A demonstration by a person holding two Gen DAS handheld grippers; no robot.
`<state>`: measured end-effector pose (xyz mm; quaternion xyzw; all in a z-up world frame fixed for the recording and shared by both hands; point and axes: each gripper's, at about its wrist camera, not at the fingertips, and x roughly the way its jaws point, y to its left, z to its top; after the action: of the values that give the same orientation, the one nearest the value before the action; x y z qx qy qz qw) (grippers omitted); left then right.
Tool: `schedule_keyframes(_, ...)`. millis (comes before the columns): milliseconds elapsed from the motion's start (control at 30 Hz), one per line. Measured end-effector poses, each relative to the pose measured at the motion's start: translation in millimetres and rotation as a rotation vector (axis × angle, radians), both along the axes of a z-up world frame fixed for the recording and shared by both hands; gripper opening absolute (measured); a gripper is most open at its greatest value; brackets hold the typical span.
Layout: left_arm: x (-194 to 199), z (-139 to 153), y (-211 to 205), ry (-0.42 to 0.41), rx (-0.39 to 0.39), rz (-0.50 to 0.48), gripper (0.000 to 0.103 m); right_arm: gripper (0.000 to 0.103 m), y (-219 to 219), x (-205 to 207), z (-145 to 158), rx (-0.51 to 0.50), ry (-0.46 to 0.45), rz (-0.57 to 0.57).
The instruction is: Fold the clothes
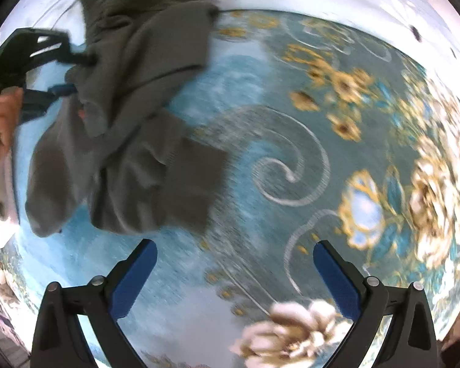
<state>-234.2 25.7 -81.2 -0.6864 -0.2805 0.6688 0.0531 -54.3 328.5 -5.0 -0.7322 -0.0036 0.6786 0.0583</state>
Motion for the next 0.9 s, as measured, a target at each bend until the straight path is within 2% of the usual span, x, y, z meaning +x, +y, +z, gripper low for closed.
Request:
schedule_keyframes(133,-4,55,-26,0.145,-0.081,-0.020,0.004,0.103,2,-2,16,0.016,0.005,-0.055)
schedule_keyframes(233,25,87,-37,0.289,-0.187,-0.057,0.004,0.103,44,38,16,0.023,0.075,-0.063)
schedule_keyframes(267,33,97,-39,0.336,-0.220,-0.070,0.004,0.103,39,45,21,0.021,0.092,-0.063)
schedule_keyframes(400,36,156,11,0.512,-0.220,-0.195,0.004,0.103,20,67,41,-0.029,0.114,-0.071)
schedule_keyframes(467,43,182,30,0.595,-0.206,-0.267,0.004,0.103,21,87,58,-0.095,0.095,-0.089)
schedule_keyframes(567,72,233,65,0.704,-0.143,-0.341,0.004,0.103,41,93,70,-0.098,0.055,-0.089)
schedule_keyframes(600,72,235,82,0.709,-0.132,-0.376,0.004,0.103,42,95,77,-0.084,0.062,-0.088)
schedule_keyframes(733,121,255,162,0.712,-0.036,-0.548,0.004,0.103,56,112,105,-0.049,0.104,-0.121)
schedule_keyframes(833,158,268,224,0.688,0.029,-0.670,0.004,0.103,82,133,128,-0.023,0.138,-0.190)
schedule_keyframes(900,197,273,259,0.672,0.067,-0.760,0.004,0.103,104,149,137,-0.028,0.153,-0.250)
